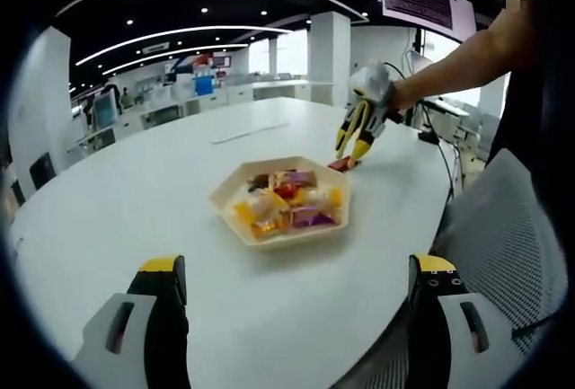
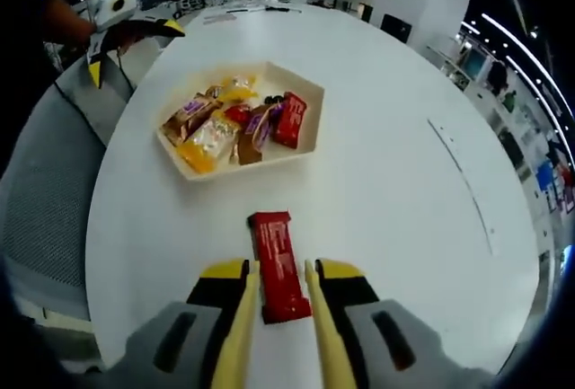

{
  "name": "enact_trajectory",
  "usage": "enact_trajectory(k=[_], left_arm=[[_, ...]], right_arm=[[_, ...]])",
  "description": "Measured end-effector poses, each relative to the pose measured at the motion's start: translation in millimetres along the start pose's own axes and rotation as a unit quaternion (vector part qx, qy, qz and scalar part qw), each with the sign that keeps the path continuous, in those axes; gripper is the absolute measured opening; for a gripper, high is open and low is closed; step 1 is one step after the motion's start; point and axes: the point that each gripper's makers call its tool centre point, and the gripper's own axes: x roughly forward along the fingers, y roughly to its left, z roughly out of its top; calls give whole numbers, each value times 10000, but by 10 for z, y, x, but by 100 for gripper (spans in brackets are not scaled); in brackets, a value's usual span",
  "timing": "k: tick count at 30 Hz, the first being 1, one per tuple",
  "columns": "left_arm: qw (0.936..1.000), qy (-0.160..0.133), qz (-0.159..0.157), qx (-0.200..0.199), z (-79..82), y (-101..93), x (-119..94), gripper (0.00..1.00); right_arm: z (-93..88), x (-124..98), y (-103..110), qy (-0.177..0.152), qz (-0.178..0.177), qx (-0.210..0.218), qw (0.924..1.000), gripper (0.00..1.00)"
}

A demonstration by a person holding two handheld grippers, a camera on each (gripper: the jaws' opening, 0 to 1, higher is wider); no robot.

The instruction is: Place the target food into the container with the food tongs after gripping and lifting it, then release it inside without dropping or visibly crushing the food.

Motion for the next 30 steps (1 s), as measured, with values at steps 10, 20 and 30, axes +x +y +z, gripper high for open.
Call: enact_trajectory(k=[10,20,30], left_arm=[[10000,16,-31,-33,-18,2,7,100],[9999,53,-64,60,-21,-20,11,100],[9999,29,-46,97,-21,-8,9,100]], right_arm=[[-90,-14,43,281,-30,419,9987,23],[-56,-106,1,236,-43,770,9967,24],[92,-300,-93,20,-177,1074,9941,24]])
